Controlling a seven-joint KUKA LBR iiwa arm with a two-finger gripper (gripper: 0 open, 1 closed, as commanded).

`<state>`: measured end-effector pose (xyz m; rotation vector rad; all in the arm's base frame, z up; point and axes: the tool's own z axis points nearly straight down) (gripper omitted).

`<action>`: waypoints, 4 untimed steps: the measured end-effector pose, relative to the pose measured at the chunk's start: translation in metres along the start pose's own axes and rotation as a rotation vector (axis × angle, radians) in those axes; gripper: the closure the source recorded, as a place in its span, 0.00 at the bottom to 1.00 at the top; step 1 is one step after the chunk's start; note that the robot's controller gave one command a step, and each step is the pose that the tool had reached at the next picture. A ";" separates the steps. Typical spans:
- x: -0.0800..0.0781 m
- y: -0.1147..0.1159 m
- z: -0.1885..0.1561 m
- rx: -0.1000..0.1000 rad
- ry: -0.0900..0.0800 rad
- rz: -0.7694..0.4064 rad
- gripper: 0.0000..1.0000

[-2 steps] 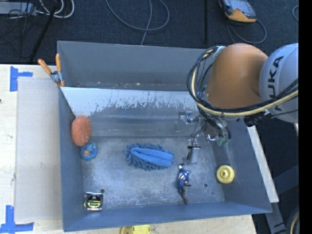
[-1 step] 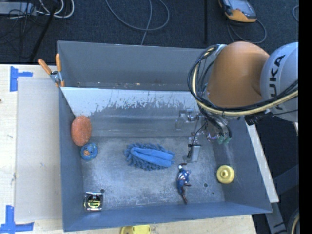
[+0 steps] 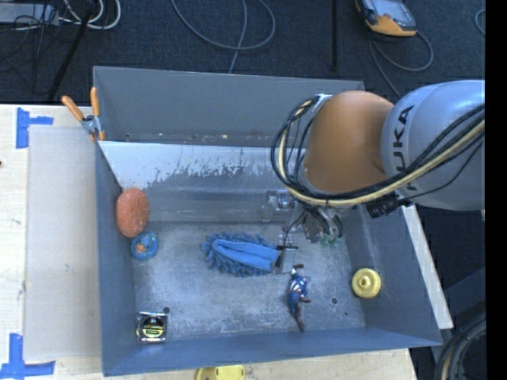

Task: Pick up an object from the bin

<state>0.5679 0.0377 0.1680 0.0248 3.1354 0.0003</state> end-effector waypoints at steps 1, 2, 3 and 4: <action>0.027 -0.002 0.043 0.000 0.008 0.093 0.00; 0.000 0.014 0.087 0.000 0.002 0.210 1.00; 0.000 0.014 0.087 0.000 0.002 0.210 1.00; -0.012 0.028 -0.073 0.000 0.002 0.165 1.00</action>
Offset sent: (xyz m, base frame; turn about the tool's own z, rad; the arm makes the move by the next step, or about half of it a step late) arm -0.0008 0.0133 -0.0878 0.2106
